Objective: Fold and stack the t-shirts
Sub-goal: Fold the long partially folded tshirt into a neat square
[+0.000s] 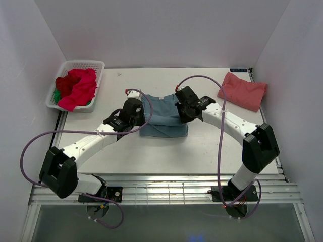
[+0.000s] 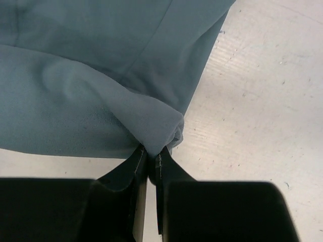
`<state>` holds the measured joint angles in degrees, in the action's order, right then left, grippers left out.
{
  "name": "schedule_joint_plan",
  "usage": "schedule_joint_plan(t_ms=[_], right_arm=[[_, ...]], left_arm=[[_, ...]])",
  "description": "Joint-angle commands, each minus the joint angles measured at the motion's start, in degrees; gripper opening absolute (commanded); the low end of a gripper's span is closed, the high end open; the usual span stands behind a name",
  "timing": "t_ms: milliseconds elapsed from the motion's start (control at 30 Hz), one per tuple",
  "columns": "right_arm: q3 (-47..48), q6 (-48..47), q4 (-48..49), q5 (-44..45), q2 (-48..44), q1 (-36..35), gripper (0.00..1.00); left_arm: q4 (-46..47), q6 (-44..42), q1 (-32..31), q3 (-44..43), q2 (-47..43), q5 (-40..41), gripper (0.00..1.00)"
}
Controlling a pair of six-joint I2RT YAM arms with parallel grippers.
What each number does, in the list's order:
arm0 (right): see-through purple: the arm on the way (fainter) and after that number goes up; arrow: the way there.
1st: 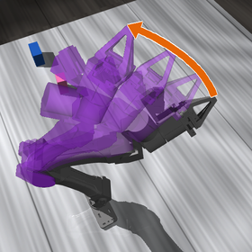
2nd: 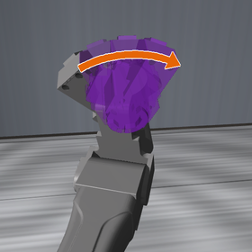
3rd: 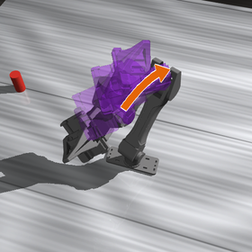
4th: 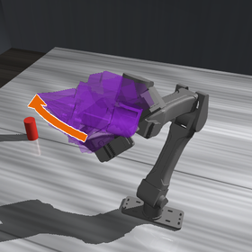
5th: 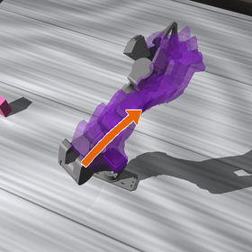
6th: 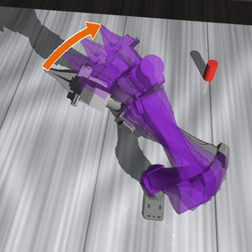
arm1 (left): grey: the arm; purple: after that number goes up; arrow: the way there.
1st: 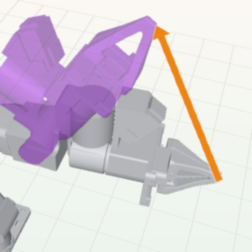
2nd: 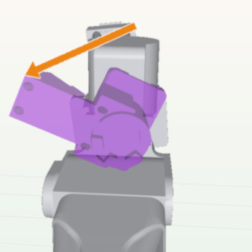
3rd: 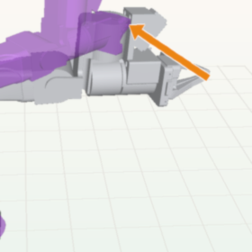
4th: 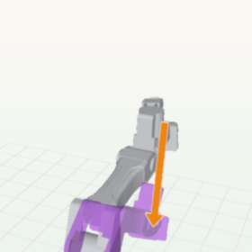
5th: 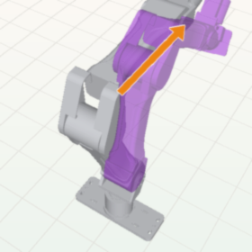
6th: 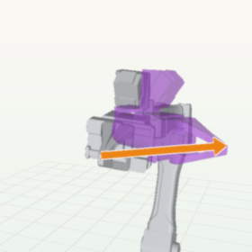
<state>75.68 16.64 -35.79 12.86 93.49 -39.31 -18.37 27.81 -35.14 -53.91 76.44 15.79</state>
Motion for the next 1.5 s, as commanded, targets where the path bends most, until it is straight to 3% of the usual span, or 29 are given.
schedule_joint_plan(t_ms=[0,500,867,1167,1200,1267,1333,1367,1467], right_arm=[[4.0,-3.1,4.0,5.9,3.0,0.9,0.08],[10.2,-6.8,11.4,8.7,14.0,4.4,0.08],[15.3,-9.3,17.5,8.8,24.1,6.1,0.08],[16.1,-7.4,26.4,18.8,22.8,6.4,0.08],[16.3,-7.3,27.7,19.6,23.0,6.6,0.13],[15.6,-7.8,34.2,19.5,23.3,7.1,0.42],[13.8,-7.7,42.0,19.0,23.7,7.5,0.59],[13.8,-7.2,43.2,19.3,24.2,8.0,0.68],[14.8,-5.0,46.1,20.4,24.5,9.1,0.70]], left_arm=[[9.5,-3.8,1.0,-1.2,1.5,5.0,0.00],[24.0,-7.4,2.2,-3.5,15.6,3.3,0.00],[26.2,-7.2,6.2,-8.4,24.5,3.9,0.00],[26.8,-3.7,8.1,-15.4,25.9,12.4,0.00],[26.7,-2.0,8.3,-16.5,27.3,14.0,0.14],[26.8,-0.1,8.4,-18.5,28.7,20.2,0.43],[26.7,1.0,8.7,-21.8,30.9,23.7,0.58],[26.6,0.9,8.9,-23.2,31.7,24.8,0.60],[25.3,0.3,9.6,-28.4,34.3,25.8,0.67]])
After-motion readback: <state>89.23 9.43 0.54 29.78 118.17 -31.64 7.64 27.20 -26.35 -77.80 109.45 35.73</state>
